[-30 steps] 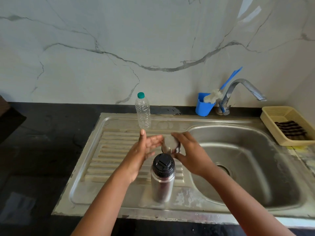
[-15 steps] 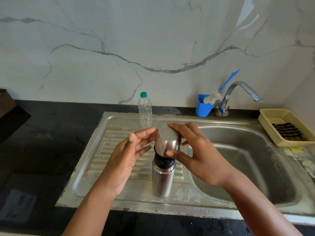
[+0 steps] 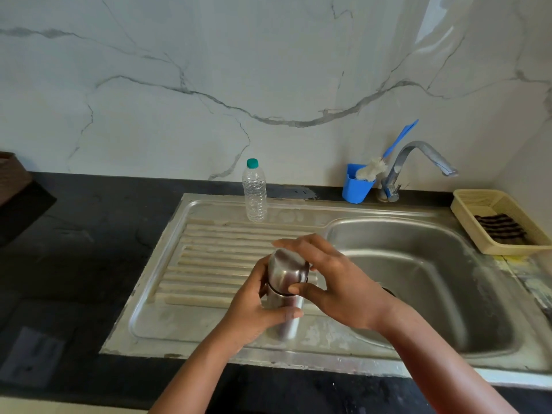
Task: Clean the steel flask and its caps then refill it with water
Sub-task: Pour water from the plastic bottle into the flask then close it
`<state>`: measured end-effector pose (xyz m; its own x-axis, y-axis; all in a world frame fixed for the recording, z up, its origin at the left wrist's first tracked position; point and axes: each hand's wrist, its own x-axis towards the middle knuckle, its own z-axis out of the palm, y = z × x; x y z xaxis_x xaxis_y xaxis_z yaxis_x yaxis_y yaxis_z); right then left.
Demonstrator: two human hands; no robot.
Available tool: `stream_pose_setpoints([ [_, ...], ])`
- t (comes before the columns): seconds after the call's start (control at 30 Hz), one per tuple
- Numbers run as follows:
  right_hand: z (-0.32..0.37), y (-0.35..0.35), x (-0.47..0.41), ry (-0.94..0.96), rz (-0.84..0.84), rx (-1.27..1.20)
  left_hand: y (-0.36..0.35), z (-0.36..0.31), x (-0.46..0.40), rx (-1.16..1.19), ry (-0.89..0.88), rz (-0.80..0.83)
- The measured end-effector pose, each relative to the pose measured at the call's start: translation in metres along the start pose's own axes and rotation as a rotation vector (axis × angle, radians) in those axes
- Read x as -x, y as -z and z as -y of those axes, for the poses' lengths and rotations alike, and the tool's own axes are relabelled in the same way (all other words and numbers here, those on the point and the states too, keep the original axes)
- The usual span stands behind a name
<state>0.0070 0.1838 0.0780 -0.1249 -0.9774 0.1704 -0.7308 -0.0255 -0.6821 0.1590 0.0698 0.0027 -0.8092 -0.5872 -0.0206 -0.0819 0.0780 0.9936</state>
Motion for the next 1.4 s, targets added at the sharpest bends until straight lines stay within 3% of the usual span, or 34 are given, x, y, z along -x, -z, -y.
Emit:
stream_pose_setpoints([
  [0.13, 0.003, -0.002, 0.000, -0.009, -0.009, 0.110, -0.004, 0.006, 0.000, 0.009, 0.009, -0.061],
  [0.37, 0.022, -0.027, -0.013, -0.131, -0.265, 0.671, -0.002, 0.005, -0.003, -0.075, 0.032, -0.048],
  [0.47, 0.022, -0.007, -0.014, -0.176, -0.138, 0.485, -0.002, 0.003, -0.001, -0.059, 0.029, -0.040],
  [0.53, 0.023, 0.011, -0.012, -0.075, 0.021, 0.207, -0.002, 0.002, -0.001, -0.046, 0.032, -0.043],
  [0.63, 0.028, 0.024, -0.015, 0.040, 0.188, 0.094, -0.002, 0.003, -0.001, -0.038, 0.036, -0.048],
  [0.73, 0.029, 0.021, -0.017, 0.026, 0.133, 0.212, -0.002, 0.003, 0.000, -0.035, 0.044, -0.038],
  [0.93, 0.032, -0.003, -0.022, -0.047, -0.068, 0.700, -0.001, 0.004, -0.002, -0.057, 0.019, -0.022],
  [1.0, 0.031, 0.004, -0.023, -0.011, -0.031, 0.666, -0.001, 0.004, -0.001, -0.051, 0.023, -0.022],
  [1.1, 0.031, 0.024, -0.025, 0.037, 0.211, 0.346, -0.001, 0.004, -0.001, -0.030, 0.030, -0.031],
  [1.17, 0.031, 0.030, -0.027, 0.075, 0.263, 0.232, -0.002, 0.003, -0.001, -0.036, 0.033, -0.044],
  [1.3, 0.026, 0.022, -0.027, 0.029, 0.174, 0.329, -0.002, 0.004, -0.002, -0.037, 0.028, -0.039],
  [1.4, 0.025, 0.000, -0.027, -0.033, -0.071, 0.590, -0.002, 0.006, -0.002, -0.061, 0.018, -0.044],
])
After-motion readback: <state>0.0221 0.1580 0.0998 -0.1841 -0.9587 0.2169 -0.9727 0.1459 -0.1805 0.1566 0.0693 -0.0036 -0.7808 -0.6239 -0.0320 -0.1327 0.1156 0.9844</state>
